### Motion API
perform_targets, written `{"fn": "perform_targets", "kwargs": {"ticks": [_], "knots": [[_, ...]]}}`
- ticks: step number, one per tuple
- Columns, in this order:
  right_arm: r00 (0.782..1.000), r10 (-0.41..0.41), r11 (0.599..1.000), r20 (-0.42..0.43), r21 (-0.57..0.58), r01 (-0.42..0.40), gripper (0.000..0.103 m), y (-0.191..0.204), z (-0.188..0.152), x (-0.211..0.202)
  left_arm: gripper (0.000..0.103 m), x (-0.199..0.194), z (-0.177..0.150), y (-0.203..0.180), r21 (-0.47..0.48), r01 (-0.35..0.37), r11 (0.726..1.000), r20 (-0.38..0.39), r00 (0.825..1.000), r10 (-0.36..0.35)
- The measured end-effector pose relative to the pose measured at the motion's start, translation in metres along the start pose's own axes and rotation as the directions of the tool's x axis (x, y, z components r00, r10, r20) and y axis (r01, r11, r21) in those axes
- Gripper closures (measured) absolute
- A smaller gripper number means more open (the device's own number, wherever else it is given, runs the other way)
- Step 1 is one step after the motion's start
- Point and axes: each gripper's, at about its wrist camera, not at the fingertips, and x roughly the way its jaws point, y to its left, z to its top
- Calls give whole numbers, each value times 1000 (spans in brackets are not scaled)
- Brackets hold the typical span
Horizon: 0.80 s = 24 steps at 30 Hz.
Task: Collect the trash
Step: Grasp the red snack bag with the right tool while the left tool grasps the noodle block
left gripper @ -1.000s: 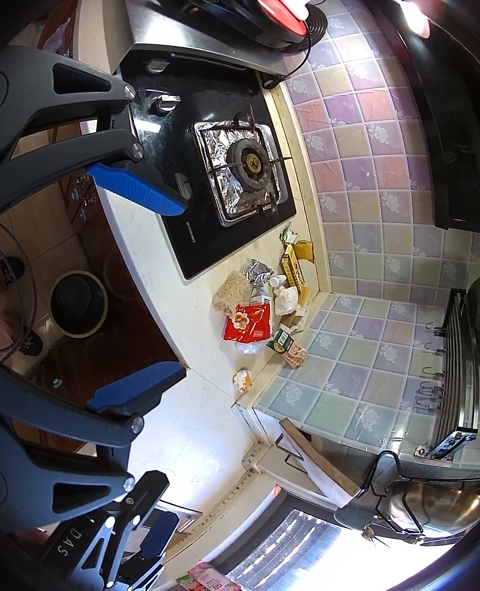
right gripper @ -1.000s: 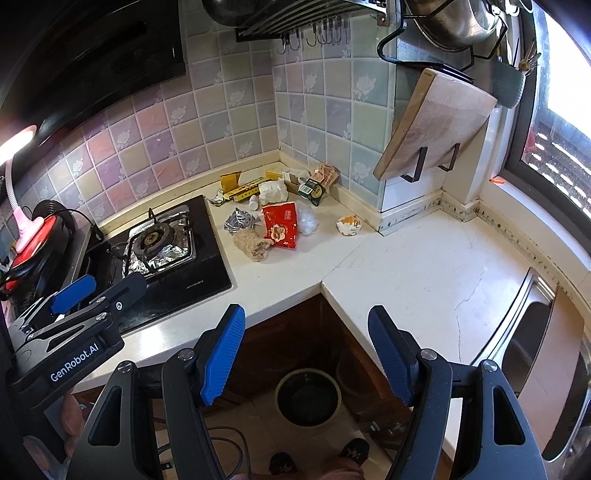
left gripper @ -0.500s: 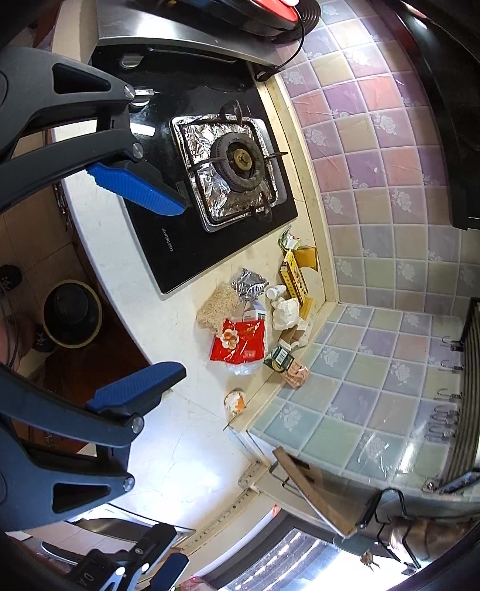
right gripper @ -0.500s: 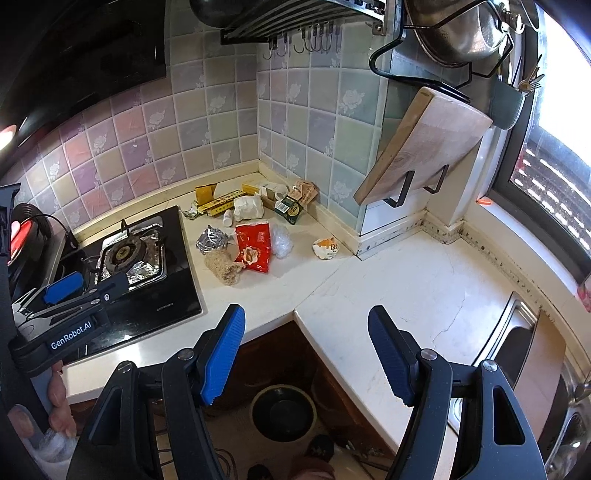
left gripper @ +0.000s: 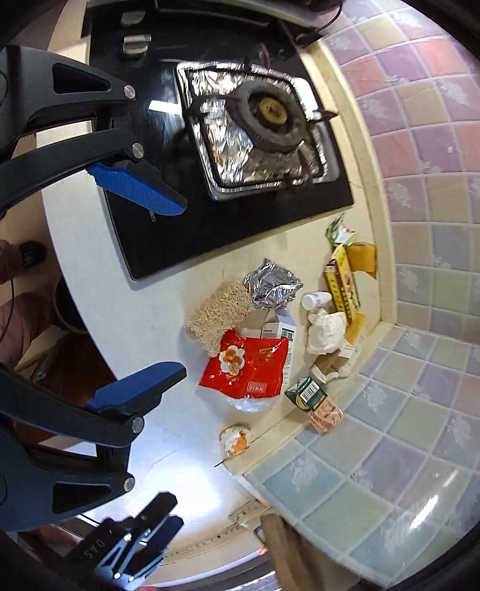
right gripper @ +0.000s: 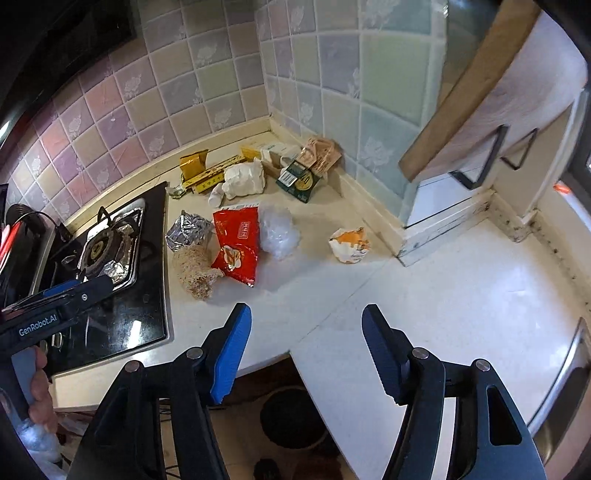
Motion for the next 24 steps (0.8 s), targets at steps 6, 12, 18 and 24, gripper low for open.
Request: {"fn": "perform_targets", "kwargs": {"ticks": [6,12,18,24], "knots": [[987,142,990,-75,-9,-143,43,10,31,105,23,67,22,-2,-61,-2,998,-81,997,-3],[966,233,972,-114,-6,-235,48,31,50,179,23,111,30,0,-118,-17,993,-133,991,1],[940,311,950,-139,6,-314,56,42,59,225,24,134,30,3,-148,-11,989,-176,984,-16],[920,361,931,-150,-5,-366,79,54,61,248,43,149,30,0,-157,20,987,-206,977,-53]]}}
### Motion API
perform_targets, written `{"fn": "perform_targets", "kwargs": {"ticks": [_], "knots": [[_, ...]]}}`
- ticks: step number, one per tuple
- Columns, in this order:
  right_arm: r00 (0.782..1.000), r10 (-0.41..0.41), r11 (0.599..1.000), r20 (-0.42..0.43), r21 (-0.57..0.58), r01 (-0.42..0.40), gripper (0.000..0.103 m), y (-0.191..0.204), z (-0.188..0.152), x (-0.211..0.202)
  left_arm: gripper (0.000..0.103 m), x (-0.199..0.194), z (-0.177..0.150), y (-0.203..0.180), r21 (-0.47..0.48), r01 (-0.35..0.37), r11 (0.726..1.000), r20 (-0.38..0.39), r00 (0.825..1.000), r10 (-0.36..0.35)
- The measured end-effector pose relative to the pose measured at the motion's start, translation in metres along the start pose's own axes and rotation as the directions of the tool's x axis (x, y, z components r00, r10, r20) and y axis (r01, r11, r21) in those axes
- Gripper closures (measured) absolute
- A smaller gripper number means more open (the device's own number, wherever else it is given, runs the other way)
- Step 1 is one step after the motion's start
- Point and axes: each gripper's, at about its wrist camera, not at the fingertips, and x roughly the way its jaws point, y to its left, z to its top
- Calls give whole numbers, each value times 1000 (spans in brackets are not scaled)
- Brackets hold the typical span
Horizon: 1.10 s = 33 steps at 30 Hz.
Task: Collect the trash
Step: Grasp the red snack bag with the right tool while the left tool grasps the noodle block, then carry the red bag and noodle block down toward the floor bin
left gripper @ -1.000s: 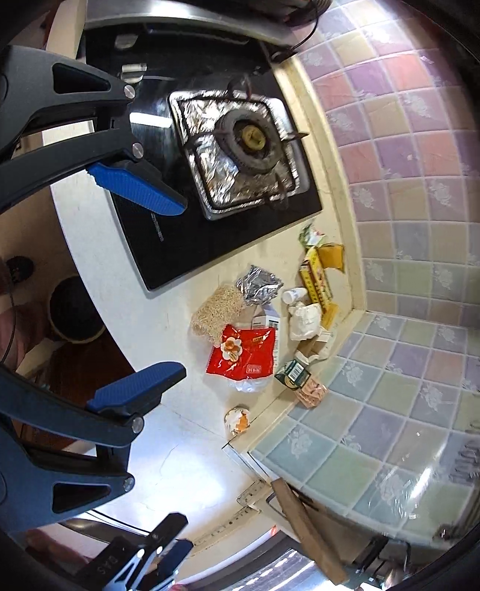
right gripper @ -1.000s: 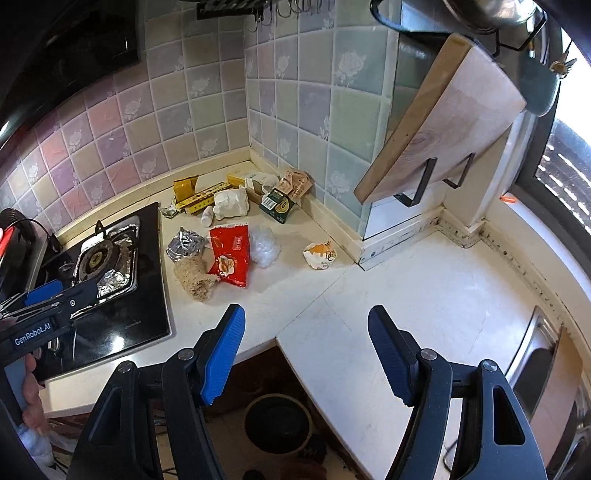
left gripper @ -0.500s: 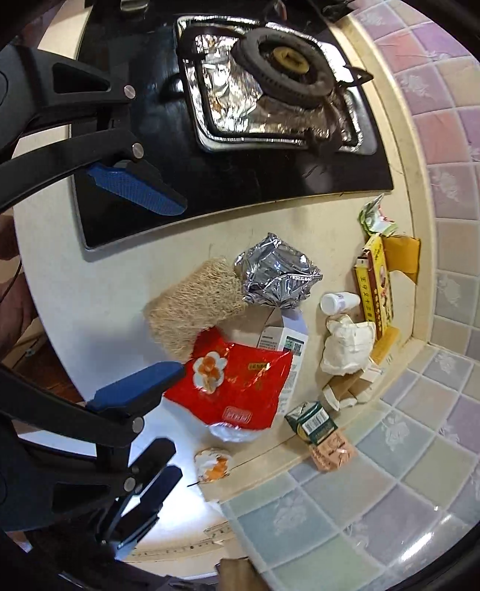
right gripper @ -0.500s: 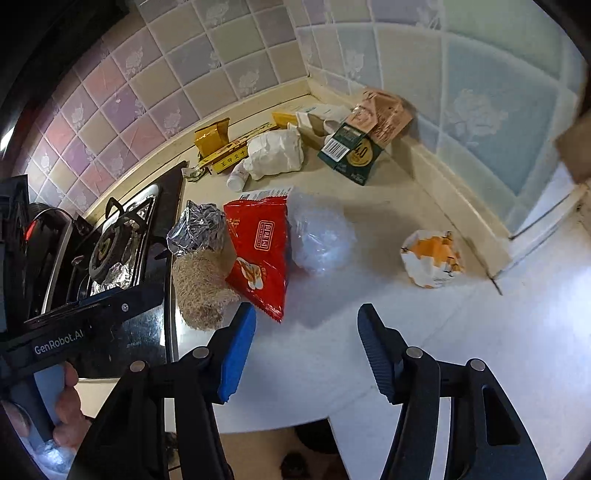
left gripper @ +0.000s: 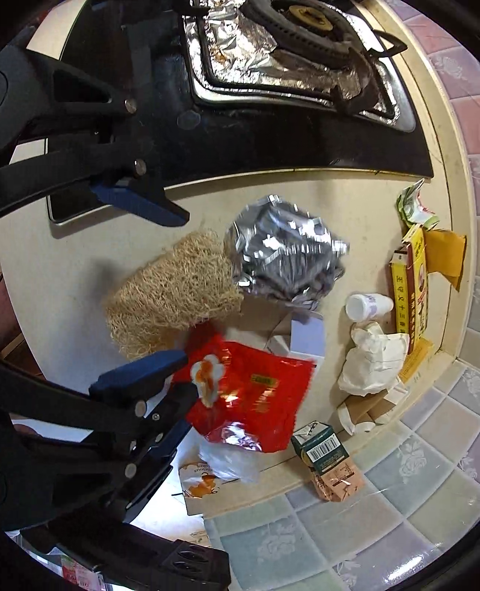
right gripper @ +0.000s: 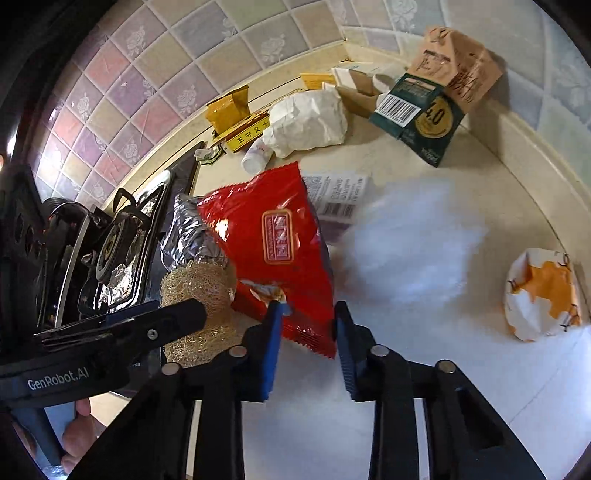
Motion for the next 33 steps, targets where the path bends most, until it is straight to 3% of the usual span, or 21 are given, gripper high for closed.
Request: {"fn": "perform_targets", "kwargs": {"ticks": [2,8,14,22,26,33], "knots": [[1000,23,1000,9,-6,-23,86,1,0,1,54,5,-1,0,-6,13,1000,-15,1000,-13],[997,61,998,50,-35,-60,98,6,-6,-12,73,6,-2,2,-18,39,999,-11,999,-39],[991,77,996,107,-47,-72,100,15,-16,-46,75,-21,-9,5,-4,46,999,32,998,-46],[978,84,996,189,-22,-82,100,37,-45,-117,75,-95,-36,7,56,98,994,105,989,-103],[972,67,998,225,-20,-64,100,57,-74,-153,75,-136,-60,7,124,104,987,149,981,-122],[960,23,1000,278,-11,-21,100,95,-146,-204,75,-178,-113,16,214,140,967,155,972,-175]]}}
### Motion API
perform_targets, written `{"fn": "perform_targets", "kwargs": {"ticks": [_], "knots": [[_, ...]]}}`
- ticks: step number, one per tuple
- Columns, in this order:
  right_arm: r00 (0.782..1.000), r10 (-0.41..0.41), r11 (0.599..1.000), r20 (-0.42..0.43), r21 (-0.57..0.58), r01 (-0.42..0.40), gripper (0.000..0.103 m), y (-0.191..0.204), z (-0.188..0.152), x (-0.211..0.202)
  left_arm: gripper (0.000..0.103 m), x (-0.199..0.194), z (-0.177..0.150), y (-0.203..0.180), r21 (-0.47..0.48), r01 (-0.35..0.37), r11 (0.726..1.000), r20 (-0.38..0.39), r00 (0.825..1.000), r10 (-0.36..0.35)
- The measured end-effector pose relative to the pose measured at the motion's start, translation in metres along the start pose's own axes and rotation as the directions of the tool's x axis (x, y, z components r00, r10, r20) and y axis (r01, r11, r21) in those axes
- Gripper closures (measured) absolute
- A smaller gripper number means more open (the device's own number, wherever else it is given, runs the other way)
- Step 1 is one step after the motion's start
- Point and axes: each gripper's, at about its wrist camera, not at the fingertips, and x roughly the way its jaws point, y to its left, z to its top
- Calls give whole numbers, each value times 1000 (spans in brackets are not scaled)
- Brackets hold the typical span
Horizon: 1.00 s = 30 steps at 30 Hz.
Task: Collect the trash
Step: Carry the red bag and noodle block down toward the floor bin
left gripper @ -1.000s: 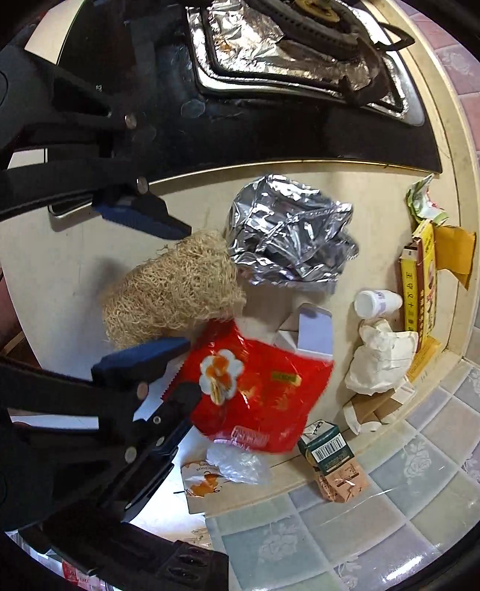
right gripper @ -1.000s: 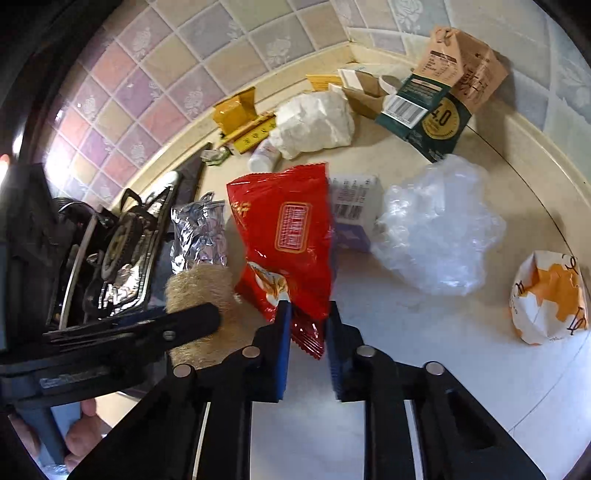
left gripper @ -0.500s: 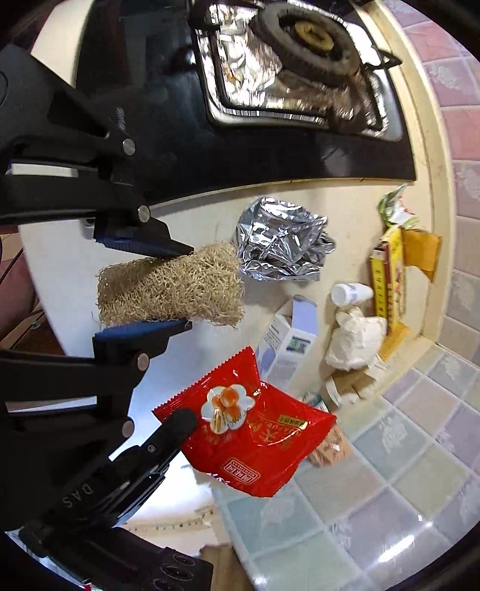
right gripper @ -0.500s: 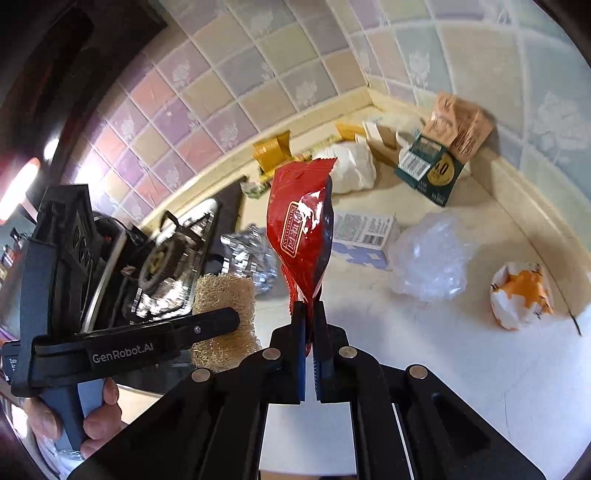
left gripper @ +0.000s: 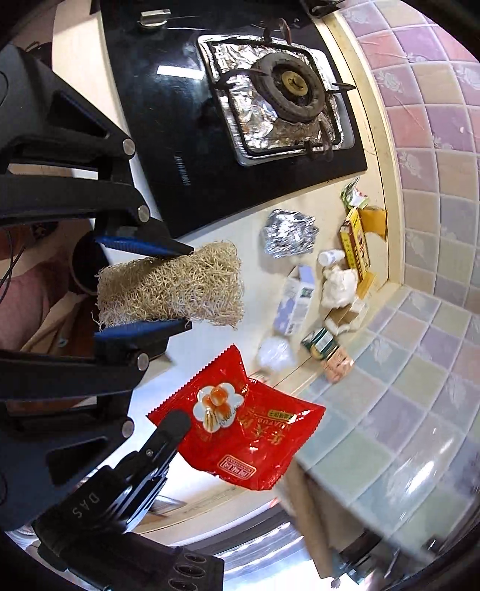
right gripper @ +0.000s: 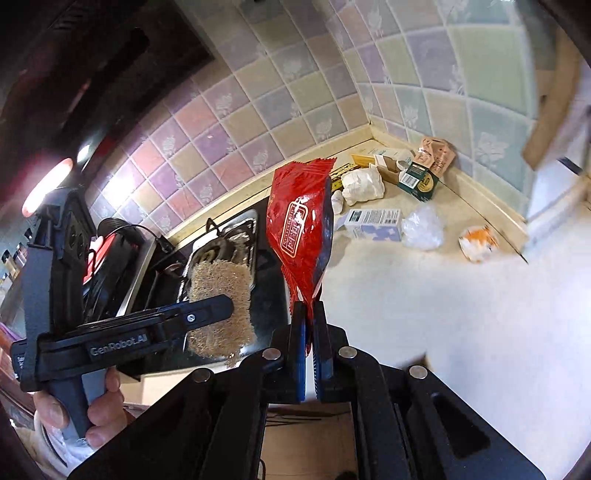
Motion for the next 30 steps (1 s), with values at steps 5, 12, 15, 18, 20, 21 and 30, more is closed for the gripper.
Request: {"fn": "perform_targets", "kwargs": {"ticks": [5,12,15,18,20,21,30], "knots": [[999,-48,999,16,13,48,100,24,-51,-37,75,-22,-41,-5,68,29,997,-10,1000,-29],[993,-119,992,-14,42,119,100,35,-121,-62,75,-20,-93,-13,125,71,990,-60,996,-64],[987,-153,986,-47,63,156,100,30,-150,-63,75,-6,-114,-19,154,73,985,-89,994,-60],[980,-173,979,-96,90,182,100,19,-178,-59,75,13,-137,-24,179,65,982,-114,992,-45],[974,-186,975,-130,101,200,100,6,-191,-51,75,29,-154,-27,195,57,979,-133,991,-31],[969,-194,972,-151,107,211,100,0,-200,-47,75,37,-161,-27,195,54,979,-144,989,-26],[913,-216,948,-347,151,281,100,-76,-288,20,74,144,-228,-10,150,11,989,-231,973,24]]}}
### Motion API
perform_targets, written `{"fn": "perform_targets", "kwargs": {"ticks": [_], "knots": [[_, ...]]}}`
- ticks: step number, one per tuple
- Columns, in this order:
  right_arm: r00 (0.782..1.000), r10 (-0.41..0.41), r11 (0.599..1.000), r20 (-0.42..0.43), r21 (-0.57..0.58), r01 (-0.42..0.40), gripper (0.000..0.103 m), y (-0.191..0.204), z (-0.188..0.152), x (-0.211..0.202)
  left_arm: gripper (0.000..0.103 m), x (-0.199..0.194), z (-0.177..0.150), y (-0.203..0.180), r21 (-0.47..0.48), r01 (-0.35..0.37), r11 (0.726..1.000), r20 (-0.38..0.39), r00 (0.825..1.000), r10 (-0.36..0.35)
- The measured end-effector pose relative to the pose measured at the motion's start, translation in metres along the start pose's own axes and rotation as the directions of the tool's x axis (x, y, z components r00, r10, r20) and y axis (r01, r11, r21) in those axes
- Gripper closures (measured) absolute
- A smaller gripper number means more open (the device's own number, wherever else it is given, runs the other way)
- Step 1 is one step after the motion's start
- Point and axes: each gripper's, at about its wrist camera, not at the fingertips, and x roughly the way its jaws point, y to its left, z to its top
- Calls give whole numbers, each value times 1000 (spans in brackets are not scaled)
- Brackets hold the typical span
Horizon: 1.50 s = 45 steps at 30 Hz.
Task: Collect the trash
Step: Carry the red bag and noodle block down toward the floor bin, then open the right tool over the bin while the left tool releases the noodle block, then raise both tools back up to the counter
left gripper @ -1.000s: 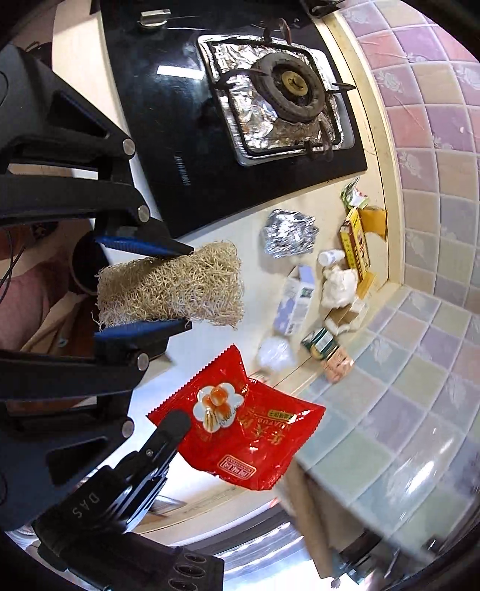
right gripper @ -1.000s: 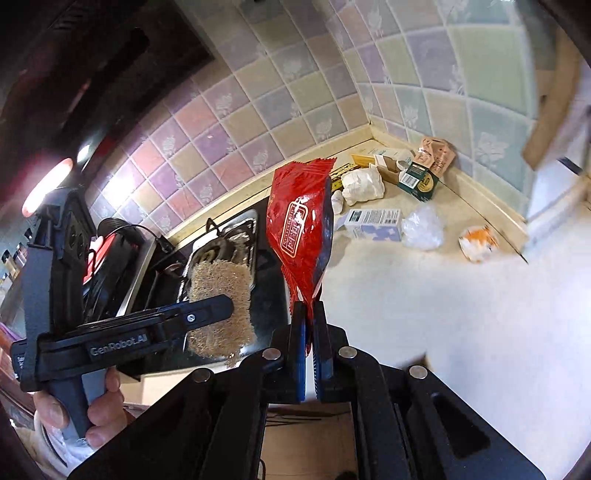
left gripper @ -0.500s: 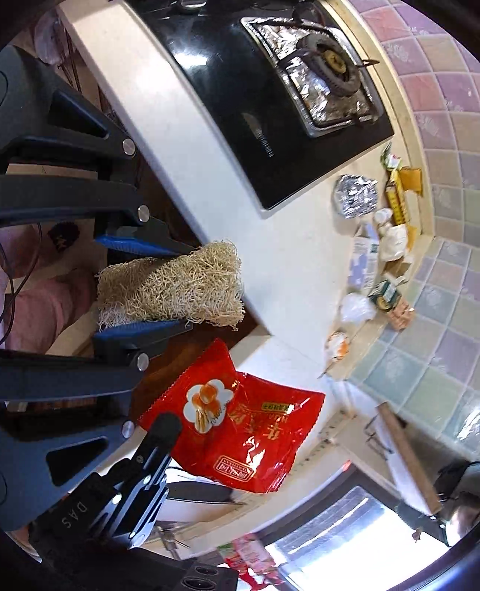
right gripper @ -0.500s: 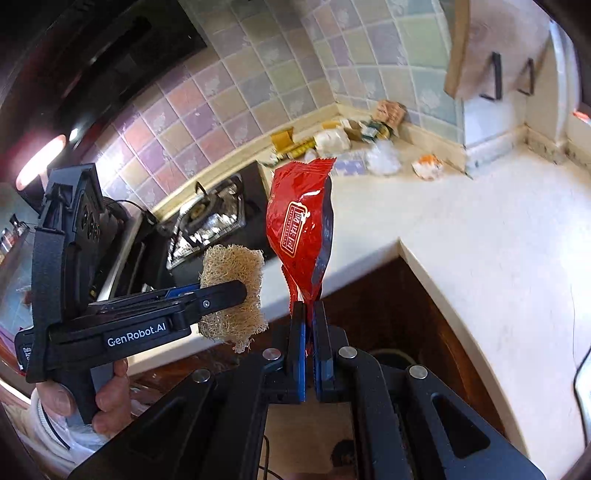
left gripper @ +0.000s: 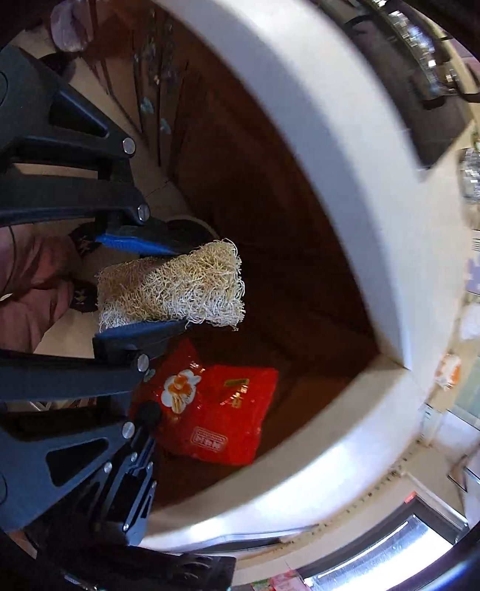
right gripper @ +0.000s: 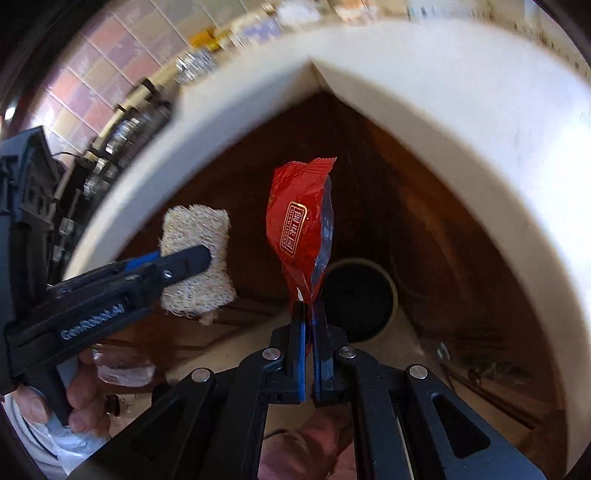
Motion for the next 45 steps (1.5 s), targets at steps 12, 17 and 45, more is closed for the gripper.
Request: {"fn": "perform_targets", "kwargs": {"ticks": [12,17,45], "knots": [[967,-113,993,-227,6,118,100,-68,-54,198,74,193,-42,40,-35,-89,995,-119,989,84],[960,-122,992,-252,2,127,100,-77,-41,253,73,249,-47,50,-17,-100,995,-153,984,96],[963,-124,992,-241,3,128,81,-62,5,221,28,224,-47,61,10,-139,990,-104,985,140]]}}
